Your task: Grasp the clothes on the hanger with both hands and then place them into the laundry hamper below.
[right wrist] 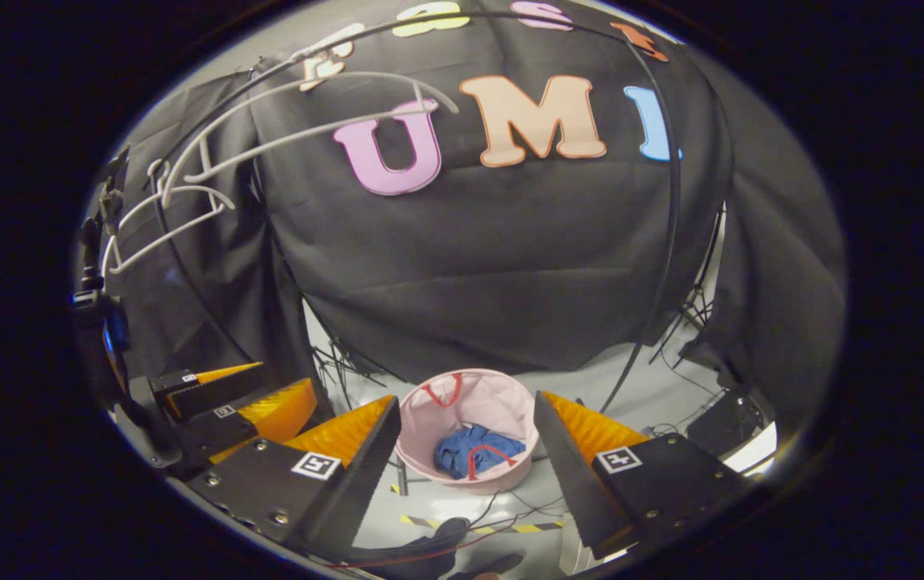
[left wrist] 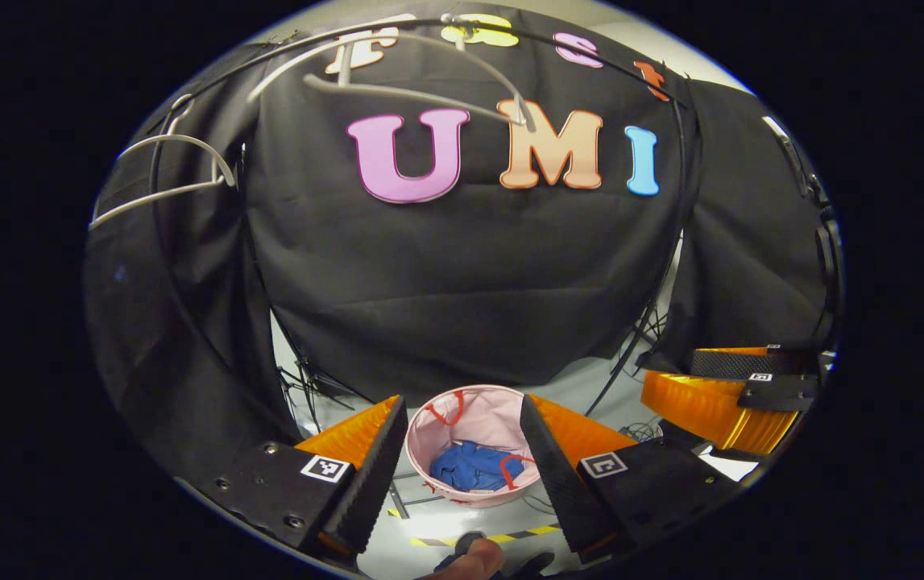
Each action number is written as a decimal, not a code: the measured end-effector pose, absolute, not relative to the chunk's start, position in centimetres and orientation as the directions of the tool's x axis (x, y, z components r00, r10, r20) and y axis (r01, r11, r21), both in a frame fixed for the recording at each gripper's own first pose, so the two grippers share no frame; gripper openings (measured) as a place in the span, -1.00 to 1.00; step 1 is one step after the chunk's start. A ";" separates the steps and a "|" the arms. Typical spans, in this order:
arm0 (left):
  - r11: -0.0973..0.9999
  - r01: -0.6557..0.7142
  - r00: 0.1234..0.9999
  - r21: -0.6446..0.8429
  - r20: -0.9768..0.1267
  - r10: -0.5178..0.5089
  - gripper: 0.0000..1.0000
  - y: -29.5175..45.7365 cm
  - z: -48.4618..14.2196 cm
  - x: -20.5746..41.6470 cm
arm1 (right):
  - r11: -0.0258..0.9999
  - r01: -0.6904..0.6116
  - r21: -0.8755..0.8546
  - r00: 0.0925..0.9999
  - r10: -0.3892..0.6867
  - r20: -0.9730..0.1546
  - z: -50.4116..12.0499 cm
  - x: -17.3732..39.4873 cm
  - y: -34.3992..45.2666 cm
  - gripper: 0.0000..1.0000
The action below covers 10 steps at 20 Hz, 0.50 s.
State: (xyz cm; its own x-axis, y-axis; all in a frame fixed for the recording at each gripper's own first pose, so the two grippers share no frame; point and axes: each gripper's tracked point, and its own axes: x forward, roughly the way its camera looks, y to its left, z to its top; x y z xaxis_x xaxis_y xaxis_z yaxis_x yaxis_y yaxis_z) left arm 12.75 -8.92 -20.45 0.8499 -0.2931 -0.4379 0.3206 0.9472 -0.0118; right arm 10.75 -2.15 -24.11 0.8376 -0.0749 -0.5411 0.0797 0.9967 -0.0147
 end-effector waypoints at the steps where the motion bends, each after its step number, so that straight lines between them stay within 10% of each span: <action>1: 0.949 0.314 0.859 -0.016 -0.422 -0.291 0.77 -8.6 -19.3 12.4 | 0.997 0.072 -0.008 0.848 -0.066 -0.526 -23.2 10.4 -1.6 0.99; 10: 0.961 0.266 0.927 -0.070 -0.255 -0.275 0.82 -7.2 -10.5 10.7 | 0.999 0.030 0.022 0.945 -0.022 -0.327 -12.0 8.5 0.6 0.99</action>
State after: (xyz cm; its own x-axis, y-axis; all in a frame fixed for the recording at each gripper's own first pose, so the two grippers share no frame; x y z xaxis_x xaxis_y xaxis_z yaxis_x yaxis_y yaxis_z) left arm 10.72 -7.20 -10.48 0.9271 -0.2748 -0.2550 0.2659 0.9615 -0.0695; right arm 8.49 0.58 -11.99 0.9447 -0.0218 -0.3271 0.0305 0.9993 0.0215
